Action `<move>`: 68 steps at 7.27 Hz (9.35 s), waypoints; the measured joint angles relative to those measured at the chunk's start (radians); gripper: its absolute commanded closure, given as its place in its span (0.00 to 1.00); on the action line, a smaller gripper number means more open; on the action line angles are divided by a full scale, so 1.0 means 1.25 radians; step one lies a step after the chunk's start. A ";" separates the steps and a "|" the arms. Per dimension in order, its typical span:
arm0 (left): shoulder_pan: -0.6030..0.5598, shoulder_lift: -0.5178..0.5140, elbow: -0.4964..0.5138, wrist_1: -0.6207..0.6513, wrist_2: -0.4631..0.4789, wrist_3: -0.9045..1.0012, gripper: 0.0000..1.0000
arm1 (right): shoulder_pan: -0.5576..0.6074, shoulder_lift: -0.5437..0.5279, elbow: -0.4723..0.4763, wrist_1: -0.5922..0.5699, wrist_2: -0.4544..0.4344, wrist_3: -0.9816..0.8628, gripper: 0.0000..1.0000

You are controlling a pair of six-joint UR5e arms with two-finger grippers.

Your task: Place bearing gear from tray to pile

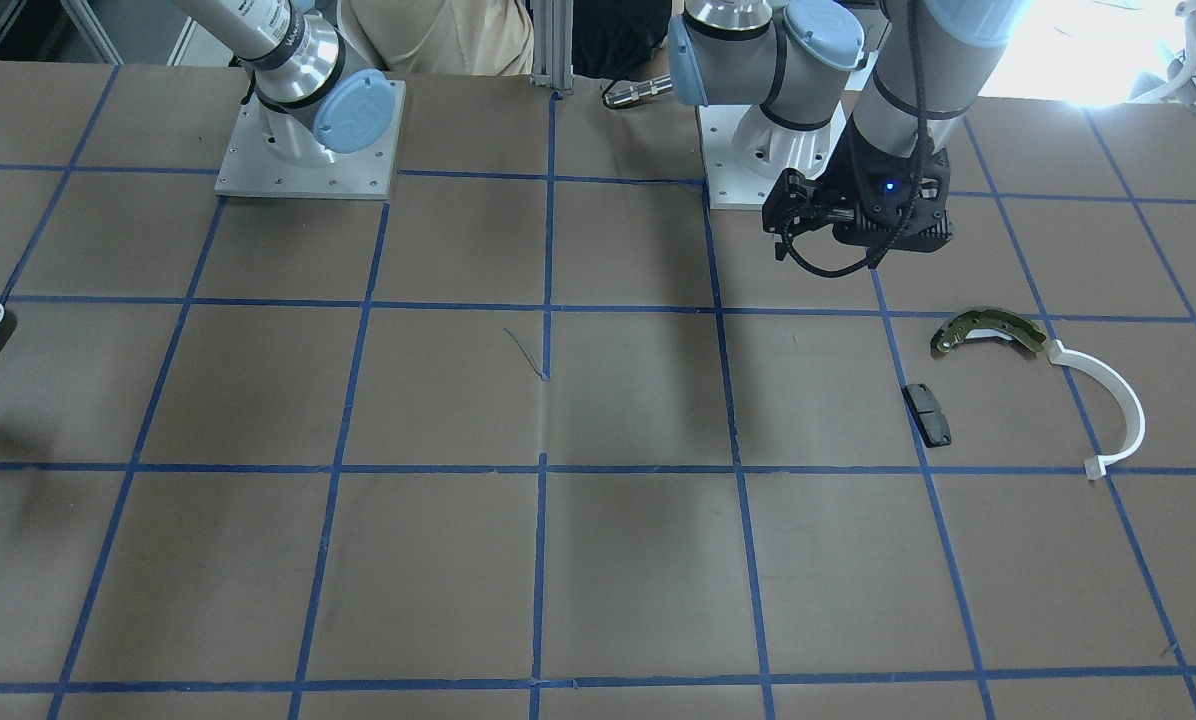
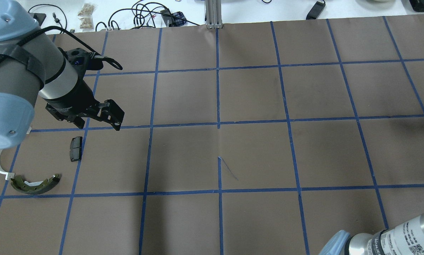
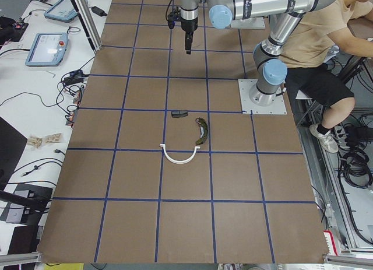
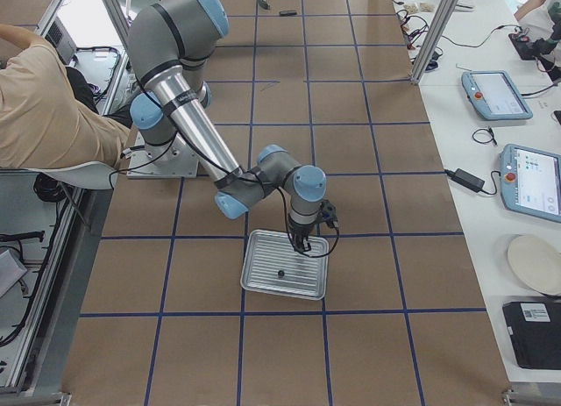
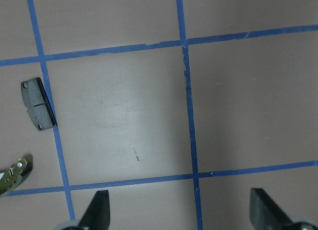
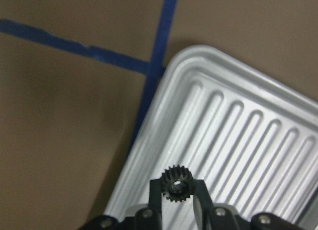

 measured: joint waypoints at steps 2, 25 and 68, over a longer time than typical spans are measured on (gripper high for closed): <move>-0.001 -0.001 -0.002 0.000 -0.001 0.001 0.00 | 0.166 -0.044 0.051 0.047 0.010 0.228 1.00; -0.336 -0.293 -0.073 0.406 -0.024 -0.287 0.00 | 0.056 -0.122 0.087 0.080 0.044 0.011 0.00; 0.442 -0.364 -0.097 0.378 0.064 0.543 0.00 | 0.895 -0.114 0.012 0.089 0.049 1.140 0.00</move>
